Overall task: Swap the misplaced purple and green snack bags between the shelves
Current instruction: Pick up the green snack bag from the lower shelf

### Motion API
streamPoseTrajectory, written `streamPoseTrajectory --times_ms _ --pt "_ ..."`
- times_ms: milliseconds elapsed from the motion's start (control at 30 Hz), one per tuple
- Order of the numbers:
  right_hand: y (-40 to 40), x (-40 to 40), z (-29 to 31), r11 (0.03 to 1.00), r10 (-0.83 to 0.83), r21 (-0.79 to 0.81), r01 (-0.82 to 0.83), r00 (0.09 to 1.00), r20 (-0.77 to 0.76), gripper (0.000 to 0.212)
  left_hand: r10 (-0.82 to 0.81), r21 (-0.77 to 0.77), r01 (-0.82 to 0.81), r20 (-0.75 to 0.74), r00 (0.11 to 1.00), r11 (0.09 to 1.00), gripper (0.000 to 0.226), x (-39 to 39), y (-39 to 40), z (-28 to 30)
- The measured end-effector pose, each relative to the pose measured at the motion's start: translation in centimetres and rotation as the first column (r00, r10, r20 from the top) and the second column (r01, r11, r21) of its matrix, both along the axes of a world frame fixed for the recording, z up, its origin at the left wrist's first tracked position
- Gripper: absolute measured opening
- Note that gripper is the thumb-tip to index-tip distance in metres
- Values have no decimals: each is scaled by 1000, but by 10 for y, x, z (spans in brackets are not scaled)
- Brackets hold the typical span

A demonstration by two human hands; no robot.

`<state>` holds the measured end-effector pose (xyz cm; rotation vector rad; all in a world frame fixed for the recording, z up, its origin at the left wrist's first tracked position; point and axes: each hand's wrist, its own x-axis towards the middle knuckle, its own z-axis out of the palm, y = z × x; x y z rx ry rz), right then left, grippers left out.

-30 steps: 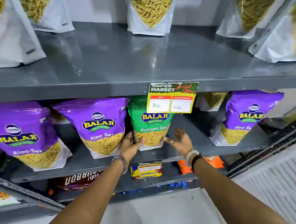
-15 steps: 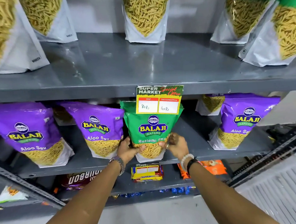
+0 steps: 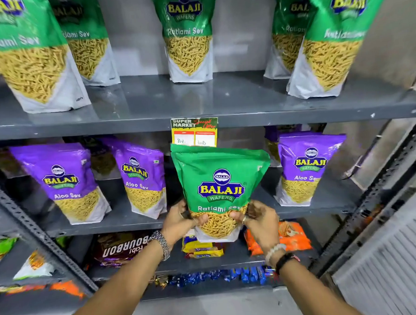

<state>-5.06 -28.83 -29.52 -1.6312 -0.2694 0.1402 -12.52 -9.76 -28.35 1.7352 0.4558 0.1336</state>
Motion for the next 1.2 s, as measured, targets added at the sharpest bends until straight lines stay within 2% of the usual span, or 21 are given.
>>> streamPoseTrajectory --times_ms 100,200,400,533,633,867,1033,1133,1200 --pt "-12 -6 34 998 -1 66 -5 996 94 24 -6 41 2 99 995 999 64 -7 -11 36" --pt "-18 -7 78 992 -16 123 -8 982 189 32 -21 117 -9 252 967 993 68 -15 -17 81" --pt "-11 6 179 974 -5 212 -81 927 376 31 -33 124 -27 460 887 992 58 -13 -10 176" --pt "9 22 231 965 -22 246 -95 900 435 27 -1 191 -112 510 860 975 53 2 11 228" --pt "28 39 255 962 -17 252 -104 900 436 34 24 223 -162 519 854 961 56 15 27 253" --pt "71 74 266 974 -20 216 -68 925 379 32 77 199 -187 459 885 962 67 47 55 263" --pt "100 105 255 986 -37 164 -18 944 329 26 73 198 -180 452 889 964 61 79 84 245" --pt "110 120 250 988 -48 152 0 950 309 42 30 196 -134 457 889 971 70 97 93 241" --pt "115 125 250 988 -39 155 -11 949 312 46 9 180 -105 464 886 978 70 105 93 245"
